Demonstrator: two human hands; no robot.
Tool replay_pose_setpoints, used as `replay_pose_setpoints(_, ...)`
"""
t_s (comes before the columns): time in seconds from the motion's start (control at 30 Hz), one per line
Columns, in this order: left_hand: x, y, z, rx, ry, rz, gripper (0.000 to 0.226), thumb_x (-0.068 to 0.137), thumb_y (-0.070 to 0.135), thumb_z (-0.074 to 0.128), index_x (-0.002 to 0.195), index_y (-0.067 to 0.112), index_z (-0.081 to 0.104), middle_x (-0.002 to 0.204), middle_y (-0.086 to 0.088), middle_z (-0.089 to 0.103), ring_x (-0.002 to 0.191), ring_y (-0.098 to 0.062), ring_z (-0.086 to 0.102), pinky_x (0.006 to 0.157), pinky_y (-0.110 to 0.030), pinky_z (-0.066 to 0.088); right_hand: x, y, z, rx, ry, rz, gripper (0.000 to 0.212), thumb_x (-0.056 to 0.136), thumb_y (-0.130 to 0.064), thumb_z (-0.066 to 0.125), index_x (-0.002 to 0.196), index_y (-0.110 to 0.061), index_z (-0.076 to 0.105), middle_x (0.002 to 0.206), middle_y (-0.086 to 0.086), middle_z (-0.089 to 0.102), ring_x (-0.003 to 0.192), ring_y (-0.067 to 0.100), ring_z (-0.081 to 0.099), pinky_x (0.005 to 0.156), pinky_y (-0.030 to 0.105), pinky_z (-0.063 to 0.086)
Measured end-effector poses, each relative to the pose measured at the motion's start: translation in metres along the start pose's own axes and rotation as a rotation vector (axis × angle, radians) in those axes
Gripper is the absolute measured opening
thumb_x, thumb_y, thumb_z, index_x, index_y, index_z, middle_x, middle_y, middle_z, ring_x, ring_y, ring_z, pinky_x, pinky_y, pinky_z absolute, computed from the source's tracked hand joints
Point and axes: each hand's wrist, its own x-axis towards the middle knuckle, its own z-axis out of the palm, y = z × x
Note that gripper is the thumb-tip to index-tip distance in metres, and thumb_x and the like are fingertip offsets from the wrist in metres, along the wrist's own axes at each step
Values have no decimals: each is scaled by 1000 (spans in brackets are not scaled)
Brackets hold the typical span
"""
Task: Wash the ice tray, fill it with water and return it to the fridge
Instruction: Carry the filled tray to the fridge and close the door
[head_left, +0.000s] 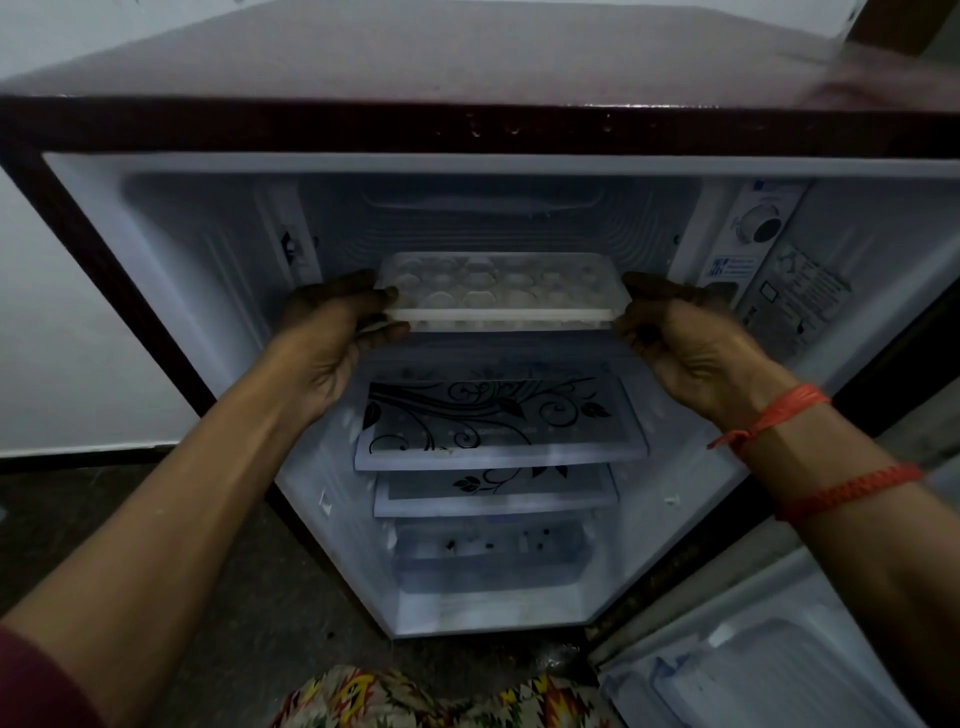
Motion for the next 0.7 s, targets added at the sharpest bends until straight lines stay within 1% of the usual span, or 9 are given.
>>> replay_pose_setpoints(0.1, 1, -3, 0, 80, -66, 35, 61, 81, -10, 69, 138, -4, 50, 116, -8, 64, 98, -20, 69, 84, -34, 60, 6, 2, 0, -15, -11, -17, 47, 89, 20, 58, 132, 1, 58, 126, 14, 61, 93, 14, 62, 75, 17, 59)
replay_pose_setpoints(0.17, 4, -5, -2, 123, -82, 46, 66, 80, -13, 69, 141, -2, 48, 117, -9, 65, 100, -20, 69, 87, -33, 59, 10, 5, -2, -49, -10, -36, 49, 87, 18, 62, 133, 1, 58, 119, 10, 63, 91, 11, 62, 79, 17, 59)
replay_pose_setpoints(0.23, 6, -5, -3, 141, -85, 64, 65, 80, -15, 67, 141, -1, 49, 112, -6, 67, 101, -19, 68, 87, -32, 59, 14, 7, -2, -93, -2, -58, 50, 86, 15, 67, 133, 0, 59, 111, 3, 64, 93, 9, 62, 93, 23, 57)
replay_pose_setpoints(0.3, 8, -6, -3, 159, -77, 85, 63, 81, -15, 67, 140, 0, 51, 107, -3, 67, 100, -18, 68, 87, -32, 59, 18, 8, -4, -128, 6, -84, 52, 84, 13, 70, 133, 0, 59, 107, -1, 64, 101, 12, 63, 105, 31, 51)
replay_pose_setpoints(0.33, 9, -7, -3, 167, -64, 96, 63, 81, -14, 68, 140, 0, 51, 107, -2, 67, 99, -18, 68, 86, -32, 59, 21, 8, -4, -141, 9, -95, 52, 83, 12, 72, 133, 0, 59, 107, -2, 64, 106, 15, 62, 108, 34, 49)
replay_pose_setpoints(0.43, 10, -8, -1, 235, -21, 146, 61, 80, -10, 72, 137, 2, 54, 102, 0, 67, 94, -15, 68, 78, -27, 61, 27, 9, -5, -194, 10, -126, 52, 82, 8, 75, 131, -4, 61, 106, -4, 65, 112, 17, 63, 108, 36, 50)
replay_pose_setpoints(0.6, 13, -8, 7, 324, 0, 188, 56, 82, -5, 73, 135, 4, 57, 95, 6, 65, 82, -4, 65, 63, -17, 59, 34, 11, -5, -245, 22, -182, 52, 84, 5, 76, 132, -5, 60, 102, -7, 63, 108, 15, 63, 104, 36, 53)
replay_pose_setpoints(0.63, 14, -9, 8, 350, 8, 201, 55, 83, -3, 74, 134, 5, 57, 94, 8, 63, 80, -2, 64, 61, -16, 58, 34, 11, -4, -242, 23, -189, 50, 85, 6, 74, 132, -4, 60, 102, -7, 63, 110, 17, 63, 101, 36, 55)
replay_pose_setpoints(0.7, 17, -9, 9, 399, 27, 229, 54, 83, 1, 75, 135, 6, 57, 95, 8, 63, 78, -1, 62, 59, -16, 58, 34, 10, -2, -234, 23, -193, 49, 88, 7, 71, 134, -2, 58, 101, -6, 62, 105, 16, 64, 88, 29, 61)
